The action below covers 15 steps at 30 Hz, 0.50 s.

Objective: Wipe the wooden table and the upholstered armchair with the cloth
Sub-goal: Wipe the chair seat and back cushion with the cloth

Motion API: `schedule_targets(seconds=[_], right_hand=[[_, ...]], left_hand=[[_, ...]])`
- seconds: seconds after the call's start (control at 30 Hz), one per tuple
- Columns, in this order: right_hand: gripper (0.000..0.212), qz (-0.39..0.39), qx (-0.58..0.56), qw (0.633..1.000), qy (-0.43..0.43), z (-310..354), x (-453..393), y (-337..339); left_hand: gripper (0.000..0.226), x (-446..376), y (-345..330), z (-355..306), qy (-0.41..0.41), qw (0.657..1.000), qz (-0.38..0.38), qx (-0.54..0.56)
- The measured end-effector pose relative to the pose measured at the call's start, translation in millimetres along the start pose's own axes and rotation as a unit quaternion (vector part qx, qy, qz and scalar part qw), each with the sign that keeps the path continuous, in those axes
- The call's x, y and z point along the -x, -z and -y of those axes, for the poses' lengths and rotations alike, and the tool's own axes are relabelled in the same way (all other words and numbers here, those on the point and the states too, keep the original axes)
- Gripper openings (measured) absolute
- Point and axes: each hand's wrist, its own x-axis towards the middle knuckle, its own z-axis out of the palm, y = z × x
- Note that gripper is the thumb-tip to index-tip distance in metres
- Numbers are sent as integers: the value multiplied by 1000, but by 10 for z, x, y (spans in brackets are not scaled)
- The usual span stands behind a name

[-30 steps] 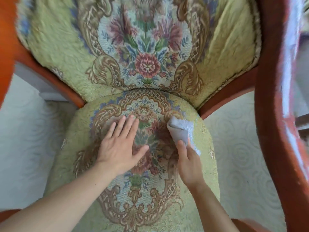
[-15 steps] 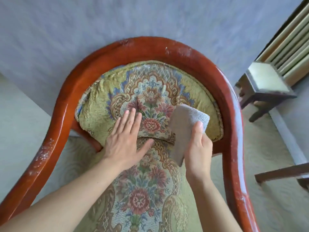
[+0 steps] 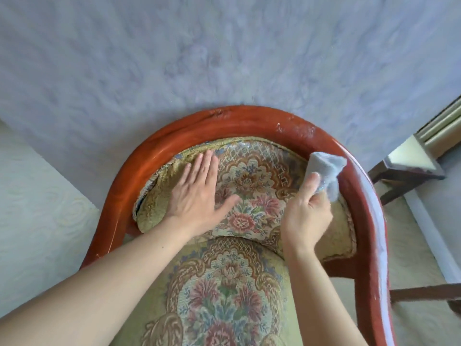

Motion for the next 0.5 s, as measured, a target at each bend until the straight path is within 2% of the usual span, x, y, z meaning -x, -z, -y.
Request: schedule_targets(seconds=[0.07, 0.13, 0.3, 0.37, 0.5], right_hand=[[66, 50, 63, 996, 33, -57, -3, -242], [58, 61, 104, 989, 90, -86, 7, -411], [72, 43, 197, 965, 165, -120, 8, -673], [66, 61, 206, 952, 218, -76, 40, -765], [59, 154, 198, 904, 346, 12, 161, -974]], left_hand=[[96, -10, -81, 101, -19, 1000, -2, 2], [94, -9, -144, 150, -32, 999, -22, 6], [93, -41, -194, 193, -57, 997, -44, -2], [95, -42, -204, 220, -65, 997, -44, -14], [100, -57, -212, 225, -69, 997, -40, -15]])
